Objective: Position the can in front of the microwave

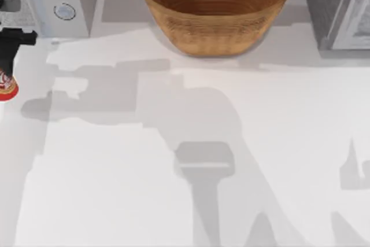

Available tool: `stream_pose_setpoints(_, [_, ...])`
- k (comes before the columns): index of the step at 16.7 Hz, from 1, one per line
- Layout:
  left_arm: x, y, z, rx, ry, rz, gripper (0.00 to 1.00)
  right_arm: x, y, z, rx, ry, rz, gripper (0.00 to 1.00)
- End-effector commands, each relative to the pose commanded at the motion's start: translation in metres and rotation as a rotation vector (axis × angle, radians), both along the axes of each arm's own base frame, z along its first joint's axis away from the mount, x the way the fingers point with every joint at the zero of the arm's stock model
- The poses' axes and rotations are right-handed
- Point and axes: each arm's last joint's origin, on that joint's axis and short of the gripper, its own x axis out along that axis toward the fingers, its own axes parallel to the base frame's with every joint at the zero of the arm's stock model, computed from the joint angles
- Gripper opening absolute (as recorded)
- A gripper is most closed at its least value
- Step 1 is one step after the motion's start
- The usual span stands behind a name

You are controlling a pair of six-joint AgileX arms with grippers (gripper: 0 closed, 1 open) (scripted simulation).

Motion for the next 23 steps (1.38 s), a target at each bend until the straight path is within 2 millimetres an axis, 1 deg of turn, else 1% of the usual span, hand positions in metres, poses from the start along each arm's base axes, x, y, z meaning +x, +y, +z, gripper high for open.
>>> stream_pose_setpoints(1, [-0.003, 0.016, 0.001, 0.000, -0.003, 0.030, 0.00, 0.000, 0.000, 0.000, 0.000, 0.000, 0.000, 1.00])
stream_pose_setpoints(2, [-0.005, 0.028, 0.002, 0.000, -0.006, 0.051, 0.00, 0.000, 0.000, 0.000, 0.000, 0.000, 0.000, 1.00])
stream_pose_setpoints(3, [-0.006, 0.035, 0.003, 0.000, -0.008, 0.065, 0.00, 0.000, 0.000, 0.000, 0.000, 0.000, 0.000, 1.00])
stream_pose_setpoints(4, [-0.007, 0.037, 0.003, 0.000, -0.010, 0.069, 0.00, 0.000, 0.000, 0.000, 0.000, 0.000, 0.000, 1.00])
stream_pose_setpoints(7, [-0.007, 0.037, 0.003, 0.000, -0.010, 0.069, 0.00, 0.000, 0.000, 0.000, 0.000, 0.000, 0.000, 1.00])
stream_pose_setpoints(12, [-0.007, 0.037, -0.004, 0.001, -0.007, 0.068, 0.00, 0.000, 0.000, 0.000, 0.000, 0.000, 0.000, 1.00])
stream_pose_setpoints(16, [-0.007, 0.037, -0.005, 0.000, -0.010, 0.069, 0.00, 0.000, 0.000, 0.000, 0.000, 0.000, 0.000, 1.00])
stream_pose_setpoints(23, [-0.007, 0.037, -0.005, 0.000, -0.010, 0.069, 0.53, 0.000, 0.000, 0.000, 0.000, 0.000, 0.000, 1.00])
